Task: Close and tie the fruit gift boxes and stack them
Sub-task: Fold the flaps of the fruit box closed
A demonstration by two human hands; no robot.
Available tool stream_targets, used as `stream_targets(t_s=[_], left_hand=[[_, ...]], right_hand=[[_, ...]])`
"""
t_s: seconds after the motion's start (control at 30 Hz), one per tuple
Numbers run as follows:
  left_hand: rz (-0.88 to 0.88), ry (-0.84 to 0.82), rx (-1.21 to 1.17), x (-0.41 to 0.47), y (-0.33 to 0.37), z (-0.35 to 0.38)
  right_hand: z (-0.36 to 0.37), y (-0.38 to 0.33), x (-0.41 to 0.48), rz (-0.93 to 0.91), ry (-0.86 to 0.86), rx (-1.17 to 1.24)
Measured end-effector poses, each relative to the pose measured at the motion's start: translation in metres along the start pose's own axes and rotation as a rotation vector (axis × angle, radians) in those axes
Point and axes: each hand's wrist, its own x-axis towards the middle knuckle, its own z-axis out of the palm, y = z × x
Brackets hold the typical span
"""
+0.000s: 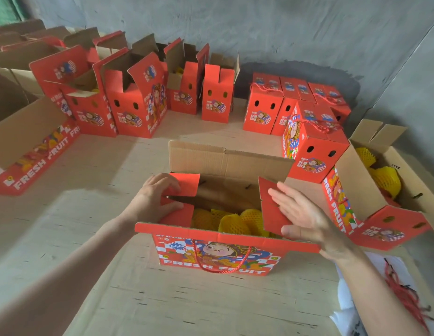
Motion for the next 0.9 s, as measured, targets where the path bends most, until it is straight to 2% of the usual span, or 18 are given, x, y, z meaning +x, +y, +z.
stream_targets(t_s=[0.1, 0.13, 0.2, 0.27, 0.33, 0.57, 0.73, 0.9], left_hand=[[0.010, -0.024, 0.043, -0.001, 0.005, -0.001], [0.000, -0.024, 0.050, -0.002, 0.007, -0.001], [-0.013, -0.024, 0.061, -0.006, 0.008, 0.000], [-0.016, -0.044, 0.055, -0.011, 0.007, 0.001], [-0.025, -0.081, 0.017, -0.017, 0.005, 0.002], [-0.020, -0.026, 0.017, -0.009, 0.011, -0.002], [0.020, -0.068, 0.047, -0.004, 0.003, -0.002], [-0.084, 0.055, -0.121, -0.005, -0.001, 0.002]], right_hand=[[0.004, 0.015, 0.001, -0.089, 0.326, -0.015], [0.005, 0.020, 0.001, -0.113, 0.435, -0.100], [0.010, 0.027, -0.001, -0.149, 0.517, -0.347], [0.014, 0.034, -0.002, -0.212, 0.478, -0.564], [0.016, 0.038, -0.002, -0.241, 0.432, -0.682], [0.010, 0.034, -0.005, -0.238, 0.393, -0.784], [-0.009, 0.027, -0.012, -0.138, 0.191, -0.731], [-0.019, 0.022, -0.028, 0.037, -0.058, -0.726]])
